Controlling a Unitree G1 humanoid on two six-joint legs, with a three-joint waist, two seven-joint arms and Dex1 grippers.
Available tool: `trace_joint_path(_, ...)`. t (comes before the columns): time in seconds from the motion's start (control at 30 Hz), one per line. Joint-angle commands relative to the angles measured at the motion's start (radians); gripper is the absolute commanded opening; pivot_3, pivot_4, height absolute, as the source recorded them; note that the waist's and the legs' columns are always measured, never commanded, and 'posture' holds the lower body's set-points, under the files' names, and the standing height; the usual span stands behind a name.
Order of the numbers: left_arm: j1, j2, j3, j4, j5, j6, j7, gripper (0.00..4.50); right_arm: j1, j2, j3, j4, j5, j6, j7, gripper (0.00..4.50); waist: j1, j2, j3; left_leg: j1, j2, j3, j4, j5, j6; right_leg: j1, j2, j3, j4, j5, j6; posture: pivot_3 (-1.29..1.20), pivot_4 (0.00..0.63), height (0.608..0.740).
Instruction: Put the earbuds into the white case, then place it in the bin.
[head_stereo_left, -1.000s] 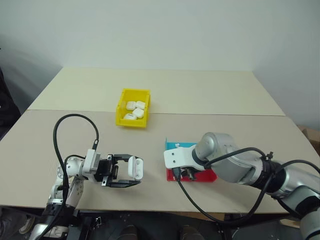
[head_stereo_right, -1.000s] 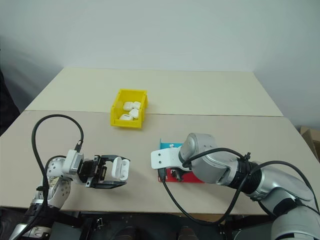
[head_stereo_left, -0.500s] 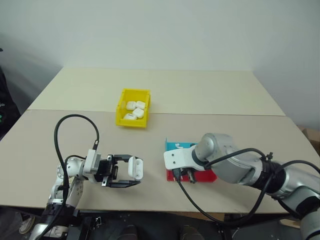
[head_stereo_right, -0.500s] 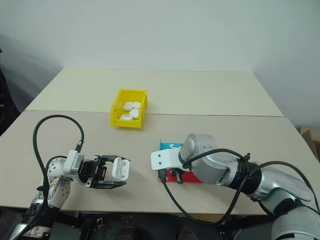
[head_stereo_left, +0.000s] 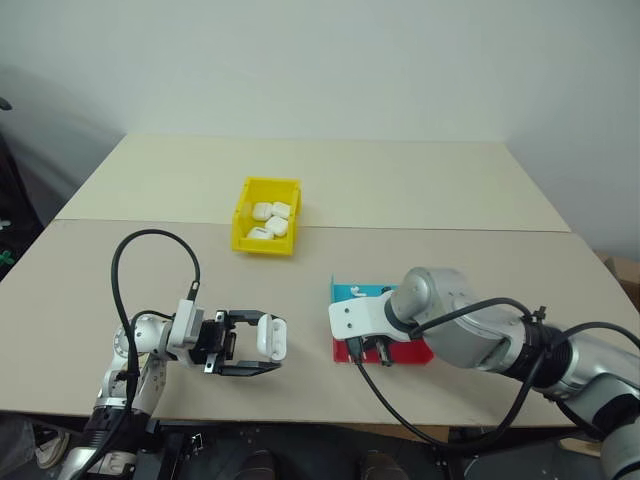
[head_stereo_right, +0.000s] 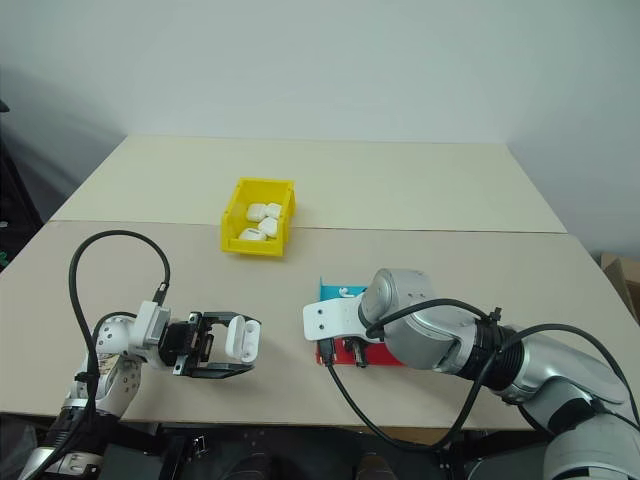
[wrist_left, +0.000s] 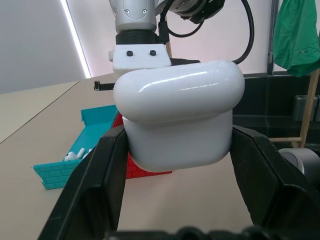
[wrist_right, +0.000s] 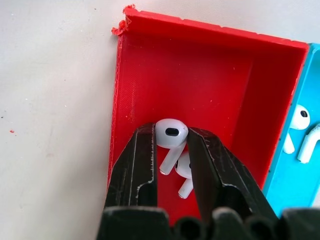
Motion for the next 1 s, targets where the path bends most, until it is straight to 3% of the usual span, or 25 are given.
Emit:
trace_joint_path(0.03, -0.011, 0.004, 0.018, -0.075, -0.071, 0.057, -0.004, 2.82, 0.008, -0.009, -0.190, -0.106, 0.080, 0.060, 0.011, 0.75, 0.001, 0.000, 0.000, 0.000, 0.000, 0.000, 0.000, 0.000, 0.000, 0.000, 0.000, 0.000, 0.000, 0.000, 0.000, 0.00, 0.150, 0.740)
trace_joint_path(0.13, -0.004, -0.004, 0.021, -0.158, -0.126, 0.132, 0.004, 2.82, 0.032, -0.038, -0.441, -0.192, 0.189, 0.175, 0.024, 0.75, 0.003, 0.000, 0.000, -0.005, 0.000, -0.001, 0.000, 0.000, 0.000, -0.003, 0.000, 0.000, 0.000, 0.000, 0.000, 0.00, 0.150, 0.740)
trace_joint_path(0.3, -0.016, -0.022, 0.018, -0.222, -0.148, 0.181, 0.018, 2.82, 0.114, -0.077, -0.755, -0.302, 0.317, 0.278, 0.003, 0.75, 0.010, 0.000, 0.000, -0.005, 0.000, -0.003, 0.000, 0.000, 0.000, -0.001, 0.000, -0.004, -0.004, 0.000, 0.000, 0.00, 0.150, 0.740)
trace_joint_path(0.43, -0.052, -0.062, 0.017, -0.256, -0.161, 0.217, 0.066, 2.82, 0.175, 0.081, -1.098, -0.358, 0.443, 0.346, -0.034, 0.75, 0.005, 0.000, 0.000, -0.005, 0.000, -0.003, 0.000, 0.000, 0.000, 0.000, 0.000, -0.003, -0.004, 0.000, 0.000, 0.00, 0.150, 0.740)
trace_joint_path(0.53, -0.083, -0.087, 0.015, -0.266, -0.170, 0.247, 0.082, 2.82, 0.156, 0.289, -1.294, -0.384, 0.512, 0.408, -0.104, 0.75, -0.001, 0.000, 0.000, -0.004, 0.000, -0.004, 0.000, 0.000, 0.000, 0.001, 0.001, -0.003, -0.003, 0.001, 0.000, 0.00, 0.150, 0.740)
trace_joint_path(0.73, -0.111, -0.118, 0.000, -0.295, -0.200, 0.327, 0.092, 2.82, 0.295, 0.524, -1.428, -0.451, 0.676, 0.134, -0.186, 0.75, 0.003, 0.000, 0.000, -0.005, 0.000, -0.006, -0.001, 0.000, 0.000, 0.000, 0.001, -0.004, -0.004, 0.001, 0.000, 0.00, 0.150, 0.740)
trace_joint_path(1.0, -0.128, -0.181, -0.021, -0.360, -0.161, 0.318, 0.149, 2.82, 0.470, 0.549, -1.319, -0.421, 0.797, -0.251, -0.161, 0.75, -0.002, 0.000, 0.000, -0.005, 0.000, -0.007, -0.001, 0.000, 0.000, 0.001, 0.001, -0.005, -0.004, 0.001, 0.000, 0.00, 0.150, 0.740)
